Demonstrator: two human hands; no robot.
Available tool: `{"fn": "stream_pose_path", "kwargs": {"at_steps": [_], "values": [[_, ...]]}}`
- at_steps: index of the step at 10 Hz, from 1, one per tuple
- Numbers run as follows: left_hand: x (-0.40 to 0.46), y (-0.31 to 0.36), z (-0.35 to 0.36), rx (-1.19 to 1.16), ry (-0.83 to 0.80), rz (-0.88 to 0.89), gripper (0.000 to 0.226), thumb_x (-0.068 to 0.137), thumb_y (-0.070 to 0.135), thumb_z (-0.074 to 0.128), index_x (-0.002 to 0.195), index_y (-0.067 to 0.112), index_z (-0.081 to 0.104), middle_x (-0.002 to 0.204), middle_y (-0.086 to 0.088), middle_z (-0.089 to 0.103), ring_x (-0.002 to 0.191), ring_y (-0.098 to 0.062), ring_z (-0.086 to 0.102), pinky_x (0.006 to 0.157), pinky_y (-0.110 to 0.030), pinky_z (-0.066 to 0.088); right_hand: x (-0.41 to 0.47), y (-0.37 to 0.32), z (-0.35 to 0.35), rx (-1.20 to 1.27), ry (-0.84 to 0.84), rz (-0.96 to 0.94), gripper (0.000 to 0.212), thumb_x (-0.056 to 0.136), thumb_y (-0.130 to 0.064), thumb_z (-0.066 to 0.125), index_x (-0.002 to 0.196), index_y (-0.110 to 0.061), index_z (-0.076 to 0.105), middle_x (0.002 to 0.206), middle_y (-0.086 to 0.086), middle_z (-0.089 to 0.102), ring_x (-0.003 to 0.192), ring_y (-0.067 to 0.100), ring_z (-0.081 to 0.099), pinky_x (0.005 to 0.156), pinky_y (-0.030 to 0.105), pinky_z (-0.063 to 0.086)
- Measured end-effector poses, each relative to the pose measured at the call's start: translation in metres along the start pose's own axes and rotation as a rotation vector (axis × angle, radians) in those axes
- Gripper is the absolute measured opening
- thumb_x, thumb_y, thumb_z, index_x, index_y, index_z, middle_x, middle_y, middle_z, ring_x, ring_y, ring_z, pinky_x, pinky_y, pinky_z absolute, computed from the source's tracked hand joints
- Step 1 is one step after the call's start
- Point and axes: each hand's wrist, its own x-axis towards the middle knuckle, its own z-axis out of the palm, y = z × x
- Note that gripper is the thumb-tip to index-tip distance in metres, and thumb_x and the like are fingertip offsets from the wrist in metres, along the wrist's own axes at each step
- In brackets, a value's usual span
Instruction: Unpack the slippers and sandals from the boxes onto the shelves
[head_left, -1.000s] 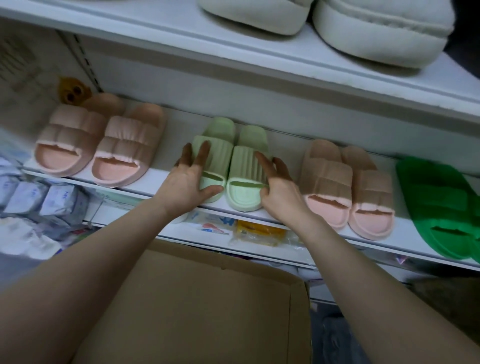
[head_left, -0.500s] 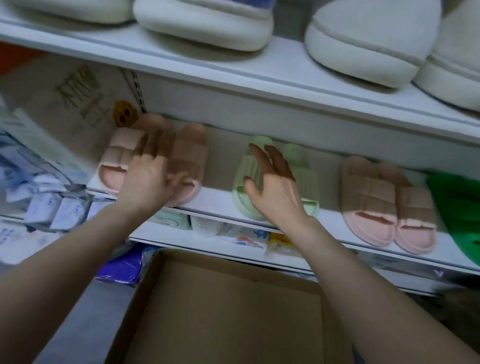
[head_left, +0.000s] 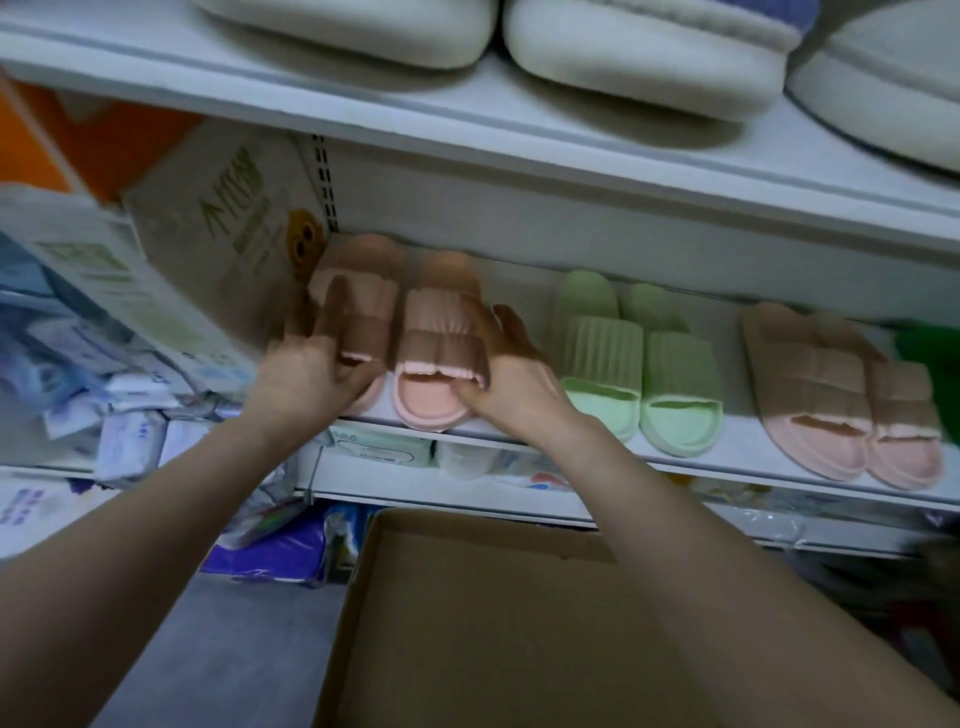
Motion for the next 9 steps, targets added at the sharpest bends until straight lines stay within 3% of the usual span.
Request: {"fn": "stream_pose_path", "kwargs": {"at_steps": [2,3,4,6,7,8,9], "values": [[0.000,0.012,0.003,0.000,-0.023,0.043,0.062,0.084,0.039,0.070,0.122,-0.008,0.056,0.107,-0.037,0.060,0.089,-0.048,0.059,0.074,-0.042,0.046,-0.001,0.004,0.001,-0.009,0.051,-0.020,0.084,0.083,-0.013,0.062,0.155,-0.025,0.020,0.148,0.012,0.030,0.108,0.043,0.058,0.087,0.040,0.048],[0.001,0.012,0.006,0.019,-0.051,0.102,0.081,0.085,0.032,0.069,0.150,0.007,0.027,0.151,-0.029,0.028,0.106,-0.046,0.056,0.088,-0.041,0.045,-0.004,0.007,-0.001,-0.034,0.070,-0.010,0.083,0.085,-0.007,0.059,0.155,-0.025,0.018,0.147,0.013,0.030,0.105,0.043,0.058,0.085,0.039,0.048],[0.001,0.009,0.011,0.009,-0.042,0.159,0.094,0.086,0.023,0.068,0.154,0.023,0.003,0.159,-0.022,0.007,0.118,-0.048,0.049,0.093,-0.042,0.043,-0.006,0.010,-0.002,-0.063,0.085,-0.015,0.080,0.087,-0.004,0.055,0.156,-0.023,0.019,0.146,0.015,0.031,0.103,0.045,0.058,0.084,0.040,0.048],[0.004,0.009,0.003,0.038,-0.108,0.141,0.088,0.086,0.023,0.069,0.154,0.016,0.014,0.144,-0.035,0.034,0.118,-0.049,0.049,0.092,-0.044,0.043,-0.008,0.011,-0.006,-0.111,0.030,-0.018,0.079,0.091,-0.007,0.051,0.157,-0.024,0.013,0.153,0.015,0.024,0.108,0.047,0.057,0.090,0.041,0.046],[-0.004,0.018,-0.009,0.051,-0.049,0.159,0.060,0.087,0.027,0.067,0.135,-0.002,0.047,0.133,-0.035,0.046,0.109,-0.049,0.053,0.086,-0.045,0.045,-0.015,0.013,-0.016,-0.159,0.017,-0.042,0.077,0.091,-0.009,0.051,0.157,-0.022,0.014,0.156,0.017,0.023,0.116,0.047,0.055,0.097,0.041,0.046],[-0.015,0.024,-0.024,0.103,0.079,0.336,0.053,0.083,0.037,0.064,0.121,-0.001,0.058,0.126,-0.030,0.054,0.103,-0.048,0.057,0.082,-0.048,0.052,-0.030,0.011,-0.028,-0.251,0.030,-0.091,0.074,0.091,-0.009,0.052,0.156,-0.020,0.019,0.157,0.019,0.023,0.119,0.046,0.053,0.098,0.044,0.046],[-0.028,0.041,-0.042,0.118,0.135,0.486,0.044,0.082,0.027,0.068,0.117,0.002,0.062,0.116,-0.027,0.059,0.094,-0.047,0.060,0.077,-0.048,0.052,-0.048,0.013,-0.042,-0.358,0.074,-0.155,0.066,0.093,-0.011,0.052,0.154,-0.014,0.027,0.155,0.021,0.028,0.120,0.045,0.051,0.097,0.048,0.047]]}}
